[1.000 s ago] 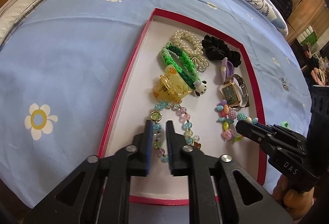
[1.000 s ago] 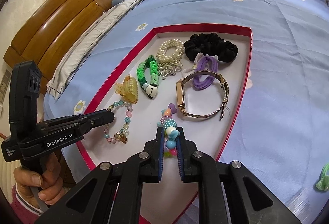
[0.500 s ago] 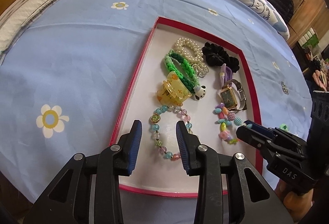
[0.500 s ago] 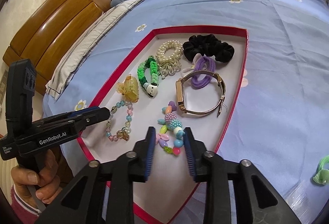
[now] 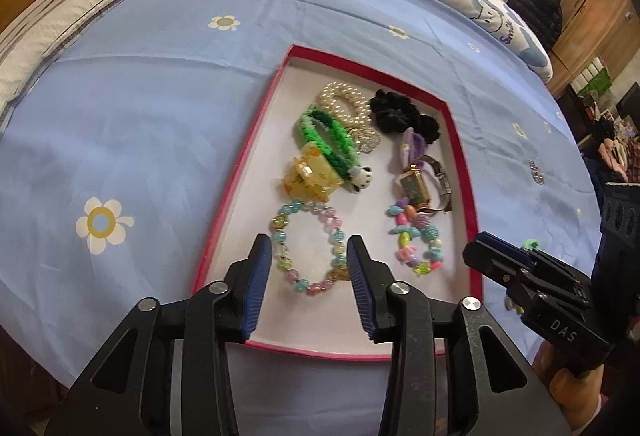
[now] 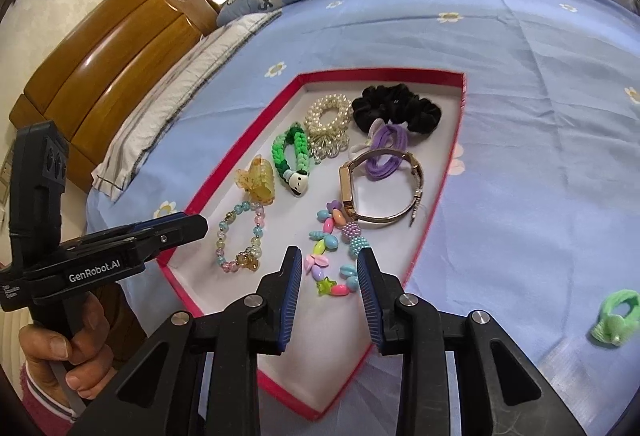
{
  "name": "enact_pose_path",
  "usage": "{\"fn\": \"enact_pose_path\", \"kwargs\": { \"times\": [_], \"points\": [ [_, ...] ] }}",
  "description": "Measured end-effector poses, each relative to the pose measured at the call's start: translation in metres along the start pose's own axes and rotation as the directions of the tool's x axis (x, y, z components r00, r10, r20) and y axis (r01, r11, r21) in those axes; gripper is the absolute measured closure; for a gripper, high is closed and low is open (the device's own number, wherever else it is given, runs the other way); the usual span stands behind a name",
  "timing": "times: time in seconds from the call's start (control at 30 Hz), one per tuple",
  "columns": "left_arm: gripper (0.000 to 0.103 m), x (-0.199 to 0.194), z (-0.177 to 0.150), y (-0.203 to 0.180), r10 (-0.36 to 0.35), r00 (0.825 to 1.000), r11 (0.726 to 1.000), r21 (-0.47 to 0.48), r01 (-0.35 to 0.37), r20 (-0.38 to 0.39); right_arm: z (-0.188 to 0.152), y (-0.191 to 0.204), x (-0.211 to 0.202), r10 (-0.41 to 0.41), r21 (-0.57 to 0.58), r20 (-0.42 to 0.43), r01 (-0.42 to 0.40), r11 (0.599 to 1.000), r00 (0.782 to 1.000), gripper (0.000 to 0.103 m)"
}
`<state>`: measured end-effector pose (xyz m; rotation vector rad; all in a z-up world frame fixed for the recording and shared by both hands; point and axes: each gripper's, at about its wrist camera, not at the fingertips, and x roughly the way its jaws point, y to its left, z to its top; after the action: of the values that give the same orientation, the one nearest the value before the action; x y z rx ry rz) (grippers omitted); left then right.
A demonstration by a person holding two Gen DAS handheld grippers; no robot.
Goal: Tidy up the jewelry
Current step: 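Lift both tools out of the box toward the comb and green bow tie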
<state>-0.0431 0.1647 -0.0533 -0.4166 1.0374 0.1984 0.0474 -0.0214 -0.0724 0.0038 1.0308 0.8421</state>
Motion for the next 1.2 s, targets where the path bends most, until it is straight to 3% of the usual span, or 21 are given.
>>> {"fn": "enact_pose_path", "kwargs": {
  "times": [0.23,0.63,0.87,1.2],
  "points": [
    [0.063,-0.009,-0.006,-0.027,-0.049,0.999,0.998,0.043,0.049,0.001,-0.013,-0.026,-0.043,-0.038,0.049,0.059,0.035,0.998,0.998,0.067],
    [0.06,-0.013,-0.019,-0.085,-0.114,0.993,0.982,0.151,0.117,-0.029,-0.046,-0.111,-0.119,-0.175,0.257,0.143,0.134,0.957,0.974,0.064],
    [0.06,-0.009,-0.032,-0.117,-0.138,0.988,0.966,0.21,0.149,-0.067,-0.063,-0.138,-0.141,-0.215,0.324,0.167,0.152,0.934,0.962,0.061],
    [0.06,0.003,-0.043,-0.159,-0.18,0.975,0.94,0.269,0.21,-0.132,-0.079,-0.155,-0.142,-0.214,0.363,0.152,0.147,0.92,0.965,0.061]
  ]
}}
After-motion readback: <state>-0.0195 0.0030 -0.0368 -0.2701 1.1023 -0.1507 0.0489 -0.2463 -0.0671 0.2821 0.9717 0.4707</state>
